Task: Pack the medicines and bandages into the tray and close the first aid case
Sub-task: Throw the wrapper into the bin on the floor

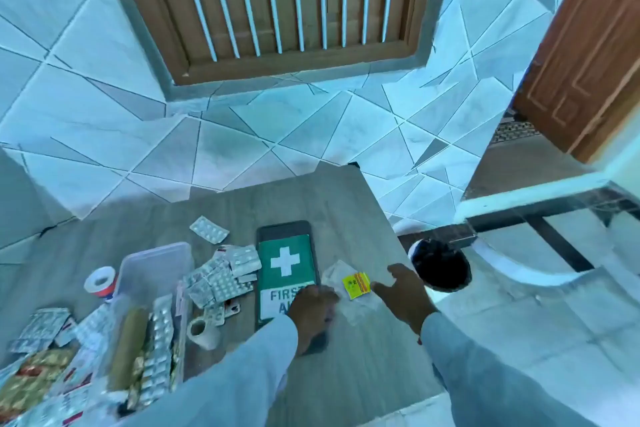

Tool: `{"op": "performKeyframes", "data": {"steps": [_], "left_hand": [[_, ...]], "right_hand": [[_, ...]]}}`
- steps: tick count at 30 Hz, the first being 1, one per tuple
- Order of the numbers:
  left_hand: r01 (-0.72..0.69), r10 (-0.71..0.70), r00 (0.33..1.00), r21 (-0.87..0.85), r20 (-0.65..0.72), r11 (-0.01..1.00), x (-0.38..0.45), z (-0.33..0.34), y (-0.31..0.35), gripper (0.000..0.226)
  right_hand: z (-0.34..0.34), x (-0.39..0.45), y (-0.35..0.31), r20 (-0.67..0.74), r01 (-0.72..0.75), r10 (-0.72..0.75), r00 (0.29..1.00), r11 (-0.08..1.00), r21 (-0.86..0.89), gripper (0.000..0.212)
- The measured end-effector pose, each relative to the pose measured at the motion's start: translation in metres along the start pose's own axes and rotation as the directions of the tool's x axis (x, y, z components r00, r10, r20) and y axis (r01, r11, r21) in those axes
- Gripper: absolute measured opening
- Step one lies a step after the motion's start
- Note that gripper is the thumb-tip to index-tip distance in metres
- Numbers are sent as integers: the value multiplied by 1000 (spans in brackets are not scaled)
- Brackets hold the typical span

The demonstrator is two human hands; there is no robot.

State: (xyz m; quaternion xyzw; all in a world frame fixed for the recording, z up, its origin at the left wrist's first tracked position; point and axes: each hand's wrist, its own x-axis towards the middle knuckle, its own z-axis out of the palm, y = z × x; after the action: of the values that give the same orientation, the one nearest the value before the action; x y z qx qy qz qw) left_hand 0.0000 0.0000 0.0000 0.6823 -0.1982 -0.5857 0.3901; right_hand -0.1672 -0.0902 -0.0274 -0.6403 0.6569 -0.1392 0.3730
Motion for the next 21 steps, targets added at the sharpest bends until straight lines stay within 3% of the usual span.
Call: {"op": "performKeyframes", "data": {"steps": [1,4,8,10,14,16,18,21], "left_hand": [[29,-27,999,-50,27,998,14,11,-2,8],[126,-124,987,8,-102,992,38,36,-2,17],[135,-129,975,22,-180,991,59,49,9,21],[105,-89,976,76,-197,992,69,52,10,19],[92,-57,967,129,-247,987,91,62,4,42],[94,-70,954,68,-292,993,85,73,18,31],[11,7,918,43,-397,999,80,90,34,24],[-132,179,832,126,-525,983,80,121,49,41]], "right_hand": [[7,9,1,48,-20,22,999,999,-29,65],[20,19,-6,147,-79,97,984,989,-127,65],[30,34,-14,167,-87,118,979,979,-184,56],[32,37,-19,205,-139,161,965,984,-115,49],[26,54,-24,283,-243,191,940,956,162,23],[16,63,-24,335,-227,126,934,932,282,7],[-6,71,-21,362,-216,69,930,898,383,13],[-49,87,-8,357,-204,27,934,860,467,12]]}}
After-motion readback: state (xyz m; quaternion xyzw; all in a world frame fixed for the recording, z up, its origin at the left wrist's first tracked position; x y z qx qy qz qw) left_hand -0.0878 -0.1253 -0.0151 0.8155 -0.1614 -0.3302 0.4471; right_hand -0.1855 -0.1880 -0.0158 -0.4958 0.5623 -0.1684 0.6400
